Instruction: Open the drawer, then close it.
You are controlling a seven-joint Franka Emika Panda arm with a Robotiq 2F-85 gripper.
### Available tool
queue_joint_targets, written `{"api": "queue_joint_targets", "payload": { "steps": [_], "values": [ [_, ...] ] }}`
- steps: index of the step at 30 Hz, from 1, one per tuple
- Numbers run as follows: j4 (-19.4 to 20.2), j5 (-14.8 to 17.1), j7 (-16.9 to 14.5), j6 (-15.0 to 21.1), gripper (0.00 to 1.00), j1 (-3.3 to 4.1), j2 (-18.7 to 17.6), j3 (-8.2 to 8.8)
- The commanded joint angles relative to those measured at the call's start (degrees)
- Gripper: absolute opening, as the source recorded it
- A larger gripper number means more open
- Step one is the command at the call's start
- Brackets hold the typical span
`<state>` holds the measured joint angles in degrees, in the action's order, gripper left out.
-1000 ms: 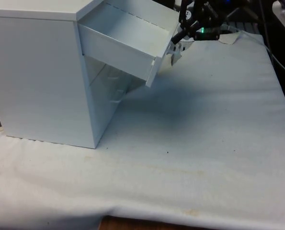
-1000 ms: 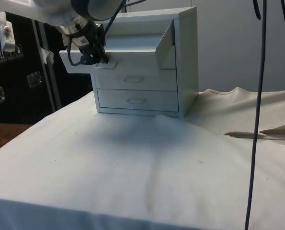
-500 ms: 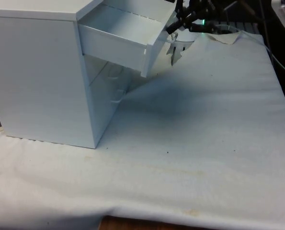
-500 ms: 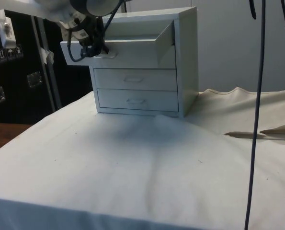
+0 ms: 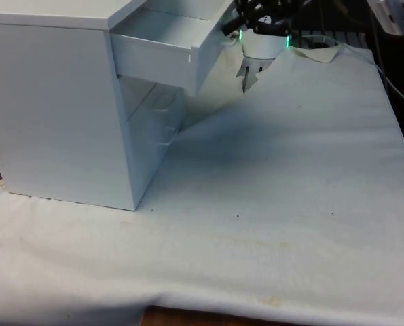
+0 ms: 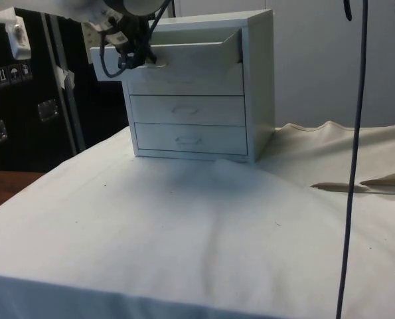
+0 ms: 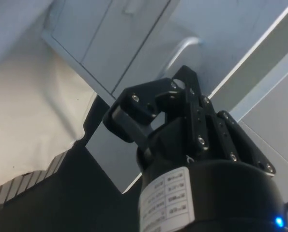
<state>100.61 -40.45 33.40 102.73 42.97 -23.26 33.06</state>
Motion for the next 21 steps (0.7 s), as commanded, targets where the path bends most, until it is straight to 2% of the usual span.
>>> {"api": "queue_joint_targets", "payload": {
  "steps": [1,5,6,7,14,15,16,21],
  "values": [
    [1.09,-0.97,0.4,0.97,0.0,0.06,1.03,0.34],
    [1.95,-1.43,0.74,1.32,0.0,-0.11,1.83,0.74],
    [1.2,-0.63,0.52,0.23,0.0,-0.06,1.2,0.52],
    [2.18,-1.49,0.8,1.38,0.0,-0.17,2.01,0.86],
    [3.27,-2.01,1.2,2.01,0.0,-0.4,2.92,2.06],
    [2.52,-1.26,0.97,0.92,0.0,-0.29,2.41,2.01],
    [3.38,-2.12,1.2,2.18,0.0,-0.46,3.04,2.35],
    [3.5,-2.23,1.2,2.58,0.0,-0.63,3.21,3.32]
  ]
}}
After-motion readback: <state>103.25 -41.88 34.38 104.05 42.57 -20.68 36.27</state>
